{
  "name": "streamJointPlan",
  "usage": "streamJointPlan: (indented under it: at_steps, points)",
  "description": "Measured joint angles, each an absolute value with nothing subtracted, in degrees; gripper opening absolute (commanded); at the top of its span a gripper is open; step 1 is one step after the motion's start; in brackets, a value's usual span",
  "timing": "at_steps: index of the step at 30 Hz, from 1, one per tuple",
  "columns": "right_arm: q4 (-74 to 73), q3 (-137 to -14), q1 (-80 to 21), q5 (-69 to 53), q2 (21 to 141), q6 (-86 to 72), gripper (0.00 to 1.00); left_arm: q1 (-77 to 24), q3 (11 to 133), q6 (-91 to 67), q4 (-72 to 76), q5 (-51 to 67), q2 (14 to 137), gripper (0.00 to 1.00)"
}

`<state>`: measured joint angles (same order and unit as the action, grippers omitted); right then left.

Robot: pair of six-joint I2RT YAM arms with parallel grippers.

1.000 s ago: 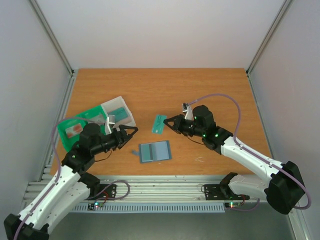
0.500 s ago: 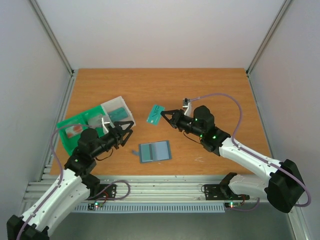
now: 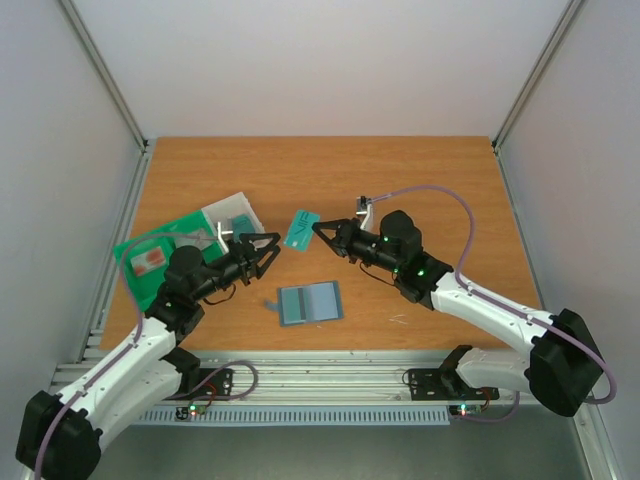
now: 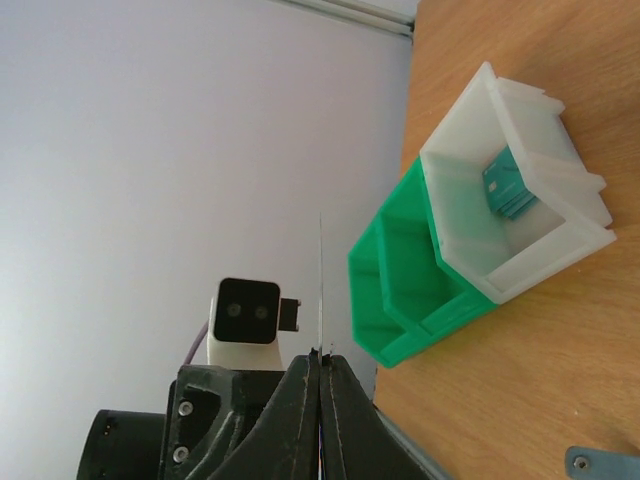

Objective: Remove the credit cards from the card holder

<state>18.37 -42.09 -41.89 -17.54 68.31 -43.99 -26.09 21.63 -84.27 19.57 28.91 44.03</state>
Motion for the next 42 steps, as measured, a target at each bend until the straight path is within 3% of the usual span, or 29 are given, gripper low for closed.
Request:
streamJointPlan:
  at_steps: [8,15,20,26,35,42]
  points:
    - [21.0,-42.0,-42.4,-18.5,69.7,-45.3,0.01,-26.1,21.6,-83.2,21.6,31.1,45.6,0.35]
    - [22.8,-41.5,-42.5,-19.6,69.8,-46.3,0.01,-26.1,21.6,-82.8,22.9,32.2,47.4,0.02]
    - [22.3,-40.8,-42.3,-19.7,69.4,-46.0,0.05,-26.0,21.6,-81.8,24.1,32.4,47.0,0.01]
    - [20.3,-38.0,-42.5,-22.5,65.4,-43.1,0.32,-26.1,22.2,-78.0,21.3,33.4,44.1,0.01]
    - [-1.8,-44.0,-42.2,-25.2,57.4,-24.4,0.34,-26.0,31.2,-63.9,5.1,40.6,42.4,0.00]
    - [-21.7,-54.6,-41.8,-27.6,56.6,-8.2,0.45,-26.0,39.9,-48.6,-12.6,46.7,42.4,0.00]
